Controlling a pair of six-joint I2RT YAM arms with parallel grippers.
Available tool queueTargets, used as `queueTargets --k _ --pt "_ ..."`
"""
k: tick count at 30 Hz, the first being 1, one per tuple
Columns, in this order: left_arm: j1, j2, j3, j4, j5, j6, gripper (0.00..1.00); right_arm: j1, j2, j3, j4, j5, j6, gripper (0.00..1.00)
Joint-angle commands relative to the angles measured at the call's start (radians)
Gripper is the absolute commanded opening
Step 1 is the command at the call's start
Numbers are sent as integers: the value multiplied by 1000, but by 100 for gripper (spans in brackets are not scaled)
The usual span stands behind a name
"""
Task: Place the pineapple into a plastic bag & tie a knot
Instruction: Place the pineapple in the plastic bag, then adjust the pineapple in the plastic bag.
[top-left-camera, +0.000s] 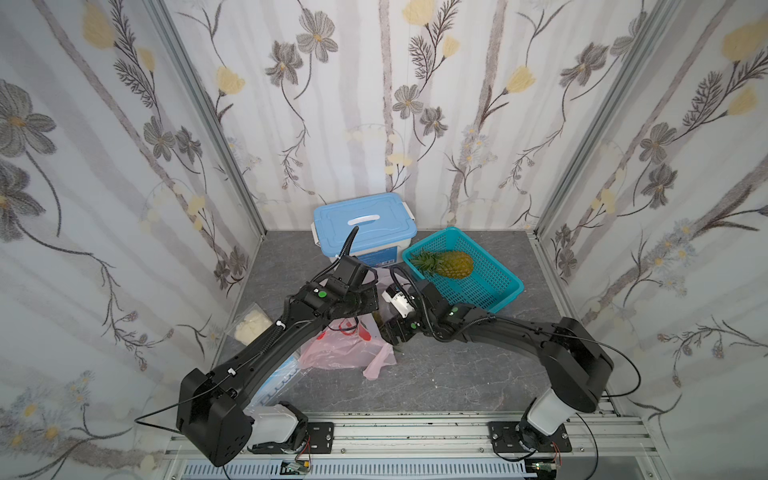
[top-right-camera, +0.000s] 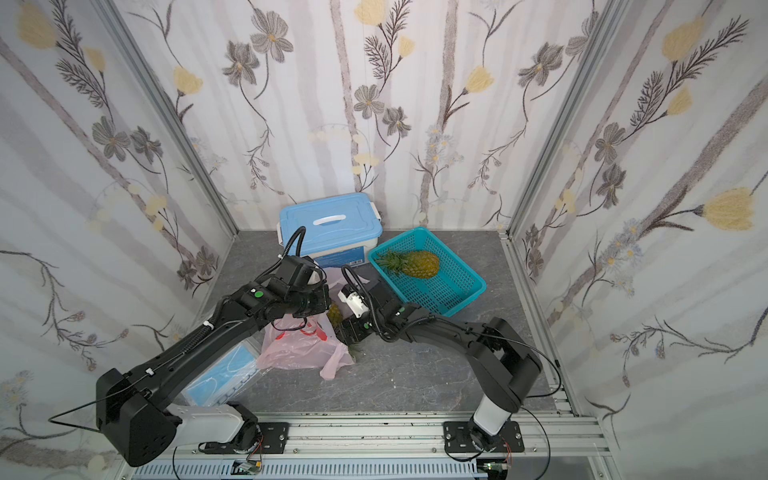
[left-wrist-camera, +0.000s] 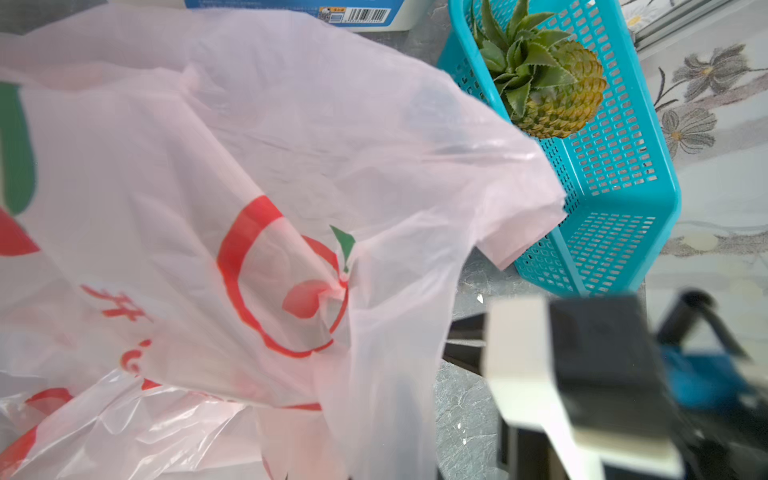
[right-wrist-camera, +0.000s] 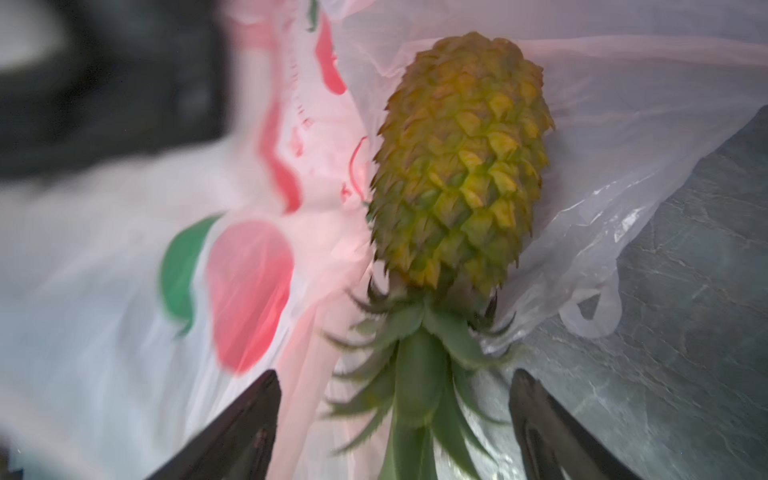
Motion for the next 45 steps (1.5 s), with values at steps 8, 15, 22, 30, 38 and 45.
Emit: queueTargets --k 8,15,22,30,38,45 --pt "0 -45 -62 41 50 69 0 68 -244 -371 459 206 -195 81" --pt "0 -107 -103 91 112 155 0 9 -514 -336 217 234 -200 79" --pt "0 -107 -114 115 170 225 0 67 -411 -351 231 262 -161 77" --pt "-1 -103 -111 87 152 219 0 107 -119 -244 416 257 -88 81" --pt "0 -121 -114 80 148 214 0 115 70 -135 441 236 -101 81" --pt "0 -124 -113 94 148 198 0 126 180 -97 423 254 -93 81"
